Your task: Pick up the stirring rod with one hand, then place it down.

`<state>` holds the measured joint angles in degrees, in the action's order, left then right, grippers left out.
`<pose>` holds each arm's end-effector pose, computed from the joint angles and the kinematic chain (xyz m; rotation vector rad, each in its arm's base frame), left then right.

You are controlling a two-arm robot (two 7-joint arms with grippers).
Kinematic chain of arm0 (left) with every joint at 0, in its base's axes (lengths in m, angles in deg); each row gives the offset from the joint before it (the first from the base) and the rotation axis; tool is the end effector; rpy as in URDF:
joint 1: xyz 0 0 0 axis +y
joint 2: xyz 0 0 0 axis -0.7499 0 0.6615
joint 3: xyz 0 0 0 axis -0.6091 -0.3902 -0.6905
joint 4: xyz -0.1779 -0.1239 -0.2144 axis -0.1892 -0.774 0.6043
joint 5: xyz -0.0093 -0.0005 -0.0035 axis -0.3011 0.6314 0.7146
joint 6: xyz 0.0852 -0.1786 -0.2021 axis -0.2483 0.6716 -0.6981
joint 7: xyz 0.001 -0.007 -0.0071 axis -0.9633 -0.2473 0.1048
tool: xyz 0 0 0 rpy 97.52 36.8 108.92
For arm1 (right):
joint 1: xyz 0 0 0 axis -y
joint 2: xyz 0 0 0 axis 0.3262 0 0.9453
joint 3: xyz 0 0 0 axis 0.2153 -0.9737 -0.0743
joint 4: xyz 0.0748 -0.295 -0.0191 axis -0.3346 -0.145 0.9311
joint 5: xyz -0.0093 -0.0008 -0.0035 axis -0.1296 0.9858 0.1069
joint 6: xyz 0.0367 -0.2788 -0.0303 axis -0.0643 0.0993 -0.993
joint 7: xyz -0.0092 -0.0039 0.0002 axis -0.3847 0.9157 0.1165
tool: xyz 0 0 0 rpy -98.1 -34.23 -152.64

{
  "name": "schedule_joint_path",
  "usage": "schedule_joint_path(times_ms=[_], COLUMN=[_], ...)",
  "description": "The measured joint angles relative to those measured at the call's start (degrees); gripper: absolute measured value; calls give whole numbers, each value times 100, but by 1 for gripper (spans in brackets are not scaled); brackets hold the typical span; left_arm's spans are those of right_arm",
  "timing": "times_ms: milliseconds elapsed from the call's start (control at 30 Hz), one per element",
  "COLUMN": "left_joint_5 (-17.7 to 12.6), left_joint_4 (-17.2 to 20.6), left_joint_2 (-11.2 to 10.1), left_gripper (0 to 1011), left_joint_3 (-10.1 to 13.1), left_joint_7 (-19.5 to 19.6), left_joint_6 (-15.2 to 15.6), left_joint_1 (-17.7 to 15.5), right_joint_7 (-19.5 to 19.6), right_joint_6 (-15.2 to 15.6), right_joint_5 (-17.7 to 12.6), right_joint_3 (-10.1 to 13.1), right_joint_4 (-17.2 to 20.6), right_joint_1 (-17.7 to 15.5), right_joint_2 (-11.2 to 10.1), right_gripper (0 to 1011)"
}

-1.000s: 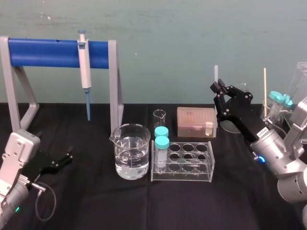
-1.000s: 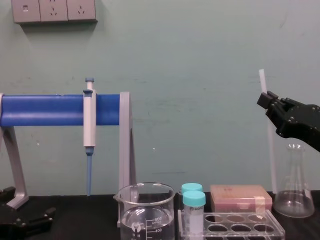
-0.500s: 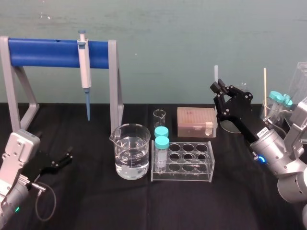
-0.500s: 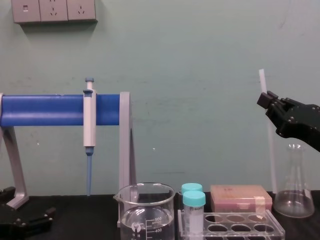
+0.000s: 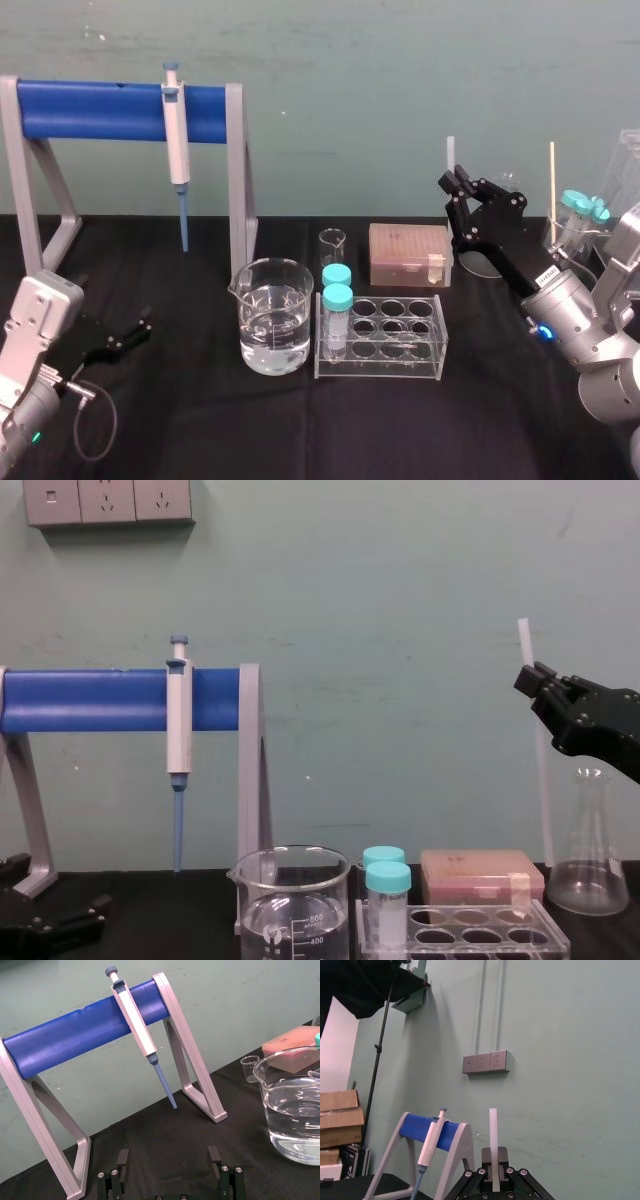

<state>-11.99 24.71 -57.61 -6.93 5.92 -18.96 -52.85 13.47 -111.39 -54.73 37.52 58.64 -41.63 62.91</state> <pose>0.3360 0.0978 -0.3091 0.3043 -0.2851 1.2480 0.4402 -0.0667 -0.3036 0.3964 -0.3602 -0.8545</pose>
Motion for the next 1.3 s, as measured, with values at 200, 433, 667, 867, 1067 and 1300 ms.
schedule_joint_path(times_ms=[200, 433, 667, 867, 1067, 1300], left_joint_5=[0, 0, 0, 0, 0, 0], left_joint_4=[0, 0, 0, 0, 0, 0], left_joint_2=[0, 0, 0, 0, 0, 0], left_gripper=[1000, 1000, 1000, 1000, 1000, 1000], left_joint_3=[0, 0, 0, 0, 0, 0], left_joint_7=[0, 0, 0, 0, 0, 0], left_joint_6=[0, 0, 0, 0, 0, 0], left_joint_1=[0, 0, 0, 0, 0, 0], right_joint_7=[0, 0, 0, 0, 0, 0], right_joint_6=[0, 0, 0, 0, 0, 0], right_joint_5=[0, 0, 0, 0, 0, 0], right_joint_3=[0, 0, 0, 0, 0, 0], right_joint_4=[0, 0, 0, 0, 0, 0], right_joint_1=[0, 0, 0, 0, 0, 0], right_joint_2=[0, 0, 0, 0, 0, 0], right_gripper=[68, 68, 69, 68, 68, 68])
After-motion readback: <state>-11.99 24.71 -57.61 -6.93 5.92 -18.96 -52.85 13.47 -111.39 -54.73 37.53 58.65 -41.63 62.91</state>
